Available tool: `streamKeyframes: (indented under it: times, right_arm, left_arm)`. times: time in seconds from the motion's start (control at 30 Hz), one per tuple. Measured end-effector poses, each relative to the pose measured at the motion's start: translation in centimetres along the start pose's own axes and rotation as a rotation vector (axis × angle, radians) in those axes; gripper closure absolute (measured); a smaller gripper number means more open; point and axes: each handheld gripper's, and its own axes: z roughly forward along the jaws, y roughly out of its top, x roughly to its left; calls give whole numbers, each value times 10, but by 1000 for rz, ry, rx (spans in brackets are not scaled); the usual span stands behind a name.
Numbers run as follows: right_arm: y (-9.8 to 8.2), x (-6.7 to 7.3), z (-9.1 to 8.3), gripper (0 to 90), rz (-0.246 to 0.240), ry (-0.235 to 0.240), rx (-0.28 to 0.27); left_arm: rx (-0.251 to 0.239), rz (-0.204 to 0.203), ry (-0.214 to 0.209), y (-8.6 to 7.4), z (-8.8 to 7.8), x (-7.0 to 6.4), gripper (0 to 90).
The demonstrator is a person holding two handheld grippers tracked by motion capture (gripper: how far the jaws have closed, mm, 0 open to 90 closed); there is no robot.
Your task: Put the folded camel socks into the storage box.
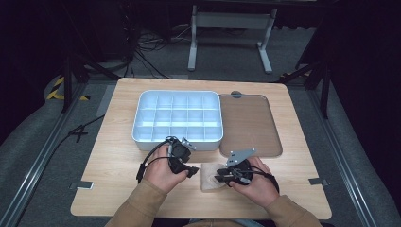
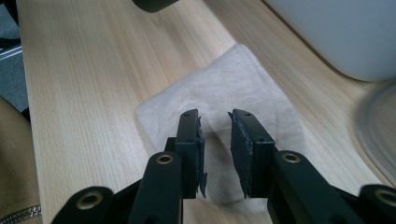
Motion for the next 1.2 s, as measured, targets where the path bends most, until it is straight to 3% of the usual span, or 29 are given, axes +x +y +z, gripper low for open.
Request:
streamKeyframes:
  times: [0.27, 0.5, 0.53, 0.6, 0.67, 0.8, 0.87, 0.93, 1.07, 1.2]
  right_arm:
    - [4, 0, 15, 750, -25, 6, 28]
    - [5, -6, 23, 757, -1, -7, 11]
    - [6, -6, 24, 756, 0, -3, 9]
    - [7, -5, 23, 753, 5, -4, 4]
    - [8, -5, 20, 755, 23, 4, -16]
    - [10, -6, 11, 768, 40, -10, -43]
    - [9, -7, 10, 773, 38, -20, -38]
    - [7, -7, 14, 769, 21, -14, -19]
    - [5, -5, 22, 776, 8, -10, 13]
    - [3, -10, 23, 795, 38, -1, 3]
  left_arm:
    - [24, -13, 18, -9, -2, 2, 494]
    - [-7, -1, 44, -16, 0, 4, 456]
    - [-23, -9, 50, -18, 2, 4, 456]
    - [-66, 0, 109, -21, 6, 3, 436]
    - [-49, -5, 113, -21, 8, 2, 425]
    - [-34, -17, 99, -20, 10, 0, 457]
    - [-26, -37, 70, -20, 9, 0, 490]
    - [-33, -37, 44, -21, 11, 1, 555]
    - [-27, -48, 22, -22, 12, 2, 601]
    - [-15, -41, 1, -22, 17, 2, 622]
